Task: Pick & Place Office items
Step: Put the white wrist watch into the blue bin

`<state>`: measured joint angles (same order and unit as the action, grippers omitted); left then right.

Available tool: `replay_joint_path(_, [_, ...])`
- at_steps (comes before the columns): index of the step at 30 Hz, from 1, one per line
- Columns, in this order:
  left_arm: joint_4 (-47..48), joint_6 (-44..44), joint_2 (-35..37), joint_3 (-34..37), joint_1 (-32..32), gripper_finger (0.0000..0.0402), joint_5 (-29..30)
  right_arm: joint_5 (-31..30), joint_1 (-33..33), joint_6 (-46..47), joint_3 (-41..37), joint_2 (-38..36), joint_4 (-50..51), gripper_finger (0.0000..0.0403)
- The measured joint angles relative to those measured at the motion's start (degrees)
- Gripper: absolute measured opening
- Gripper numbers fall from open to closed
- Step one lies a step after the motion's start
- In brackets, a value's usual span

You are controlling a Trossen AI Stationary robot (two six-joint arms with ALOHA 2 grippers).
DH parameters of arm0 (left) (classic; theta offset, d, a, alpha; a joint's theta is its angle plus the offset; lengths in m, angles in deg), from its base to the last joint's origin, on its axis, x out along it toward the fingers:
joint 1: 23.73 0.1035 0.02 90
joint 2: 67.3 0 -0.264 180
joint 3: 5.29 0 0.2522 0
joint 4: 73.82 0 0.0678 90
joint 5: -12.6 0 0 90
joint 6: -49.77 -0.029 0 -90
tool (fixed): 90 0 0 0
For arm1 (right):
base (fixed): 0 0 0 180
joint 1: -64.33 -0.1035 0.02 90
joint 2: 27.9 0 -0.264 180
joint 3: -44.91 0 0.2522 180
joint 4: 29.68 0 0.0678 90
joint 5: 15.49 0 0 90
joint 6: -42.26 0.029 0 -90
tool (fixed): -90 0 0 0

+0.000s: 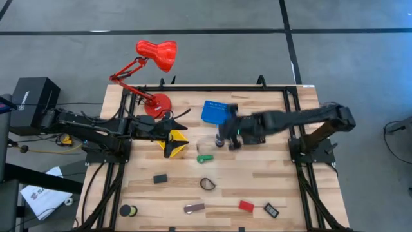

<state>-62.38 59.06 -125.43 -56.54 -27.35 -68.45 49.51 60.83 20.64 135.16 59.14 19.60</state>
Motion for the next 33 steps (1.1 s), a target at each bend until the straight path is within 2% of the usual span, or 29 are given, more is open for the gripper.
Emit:
replay_joint_path(4, [-0.07,-0.01,0.01,0.0,0.0,0.0297,0.0,-1.0,9.03,7.21,0.02,0.48,-9.23,0.0005])
replay_joint_path(8, [-0.07,-0.01,0.02,0.0,0.0,0.0297,-0.02,1.08,16.35,10.34,-0.09,4.41,-8.92,0.0006])
replay_joint_path(11, [-0.18,-0.03,0.0,0.06,0.0,0.0297,-0.04,4.4,18.97,11.13,-0.06,8.61,-9.83,0.0005])
replay_joint_path(19, [-0.68,-3.03,0.0,1.9,0.55,0.0297,1.28,4.97,20.22,7.64,-0.11,18.76,-13.88,0.0006])
replay_joint_path(23, [-1.51,-3.03,0.0,1.9,0.82,0.0297,1.83,2.47,21.12,7.21,-0.06,19.86,-14.46,0.0006])
replay_joint_path(33, [-2.19,-3.03,0.0,1.9,0.92,0.0297,2.01,4.22,22.06,7.46,-0.06,19.59,-14.59,0.0011])
